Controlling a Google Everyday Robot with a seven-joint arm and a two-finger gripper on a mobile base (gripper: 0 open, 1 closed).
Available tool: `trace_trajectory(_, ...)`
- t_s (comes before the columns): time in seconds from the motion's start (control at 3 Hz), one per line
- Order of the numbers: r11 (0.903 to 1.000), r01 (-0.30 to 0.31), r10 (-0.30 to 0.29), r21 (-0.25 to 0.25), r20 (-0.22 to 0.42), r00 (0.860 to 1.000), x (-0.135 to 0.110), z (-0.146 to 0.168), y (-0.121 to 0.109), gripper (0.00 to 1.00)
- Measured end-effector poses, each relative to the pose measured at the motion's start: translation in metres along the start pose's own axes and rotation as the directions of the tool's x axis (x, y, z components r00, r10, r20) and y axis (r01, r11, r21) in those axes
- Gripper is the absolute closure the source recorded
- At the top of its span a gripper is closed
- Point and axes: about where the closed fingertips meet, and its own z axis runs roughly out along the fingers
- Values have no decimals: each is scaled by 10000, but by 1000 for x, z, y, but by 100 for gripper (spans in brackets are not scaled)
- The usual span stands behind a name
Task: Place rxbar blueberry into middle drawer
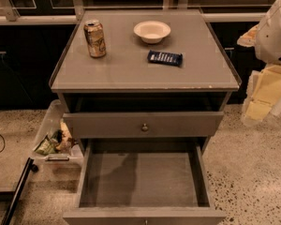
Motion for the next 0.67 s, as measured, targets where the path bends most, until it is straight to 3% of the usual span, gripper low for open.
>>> trace_trajectory(0.67, 9997, -90, 84, 212, 298, 9995, -5, 5, -10, 0)
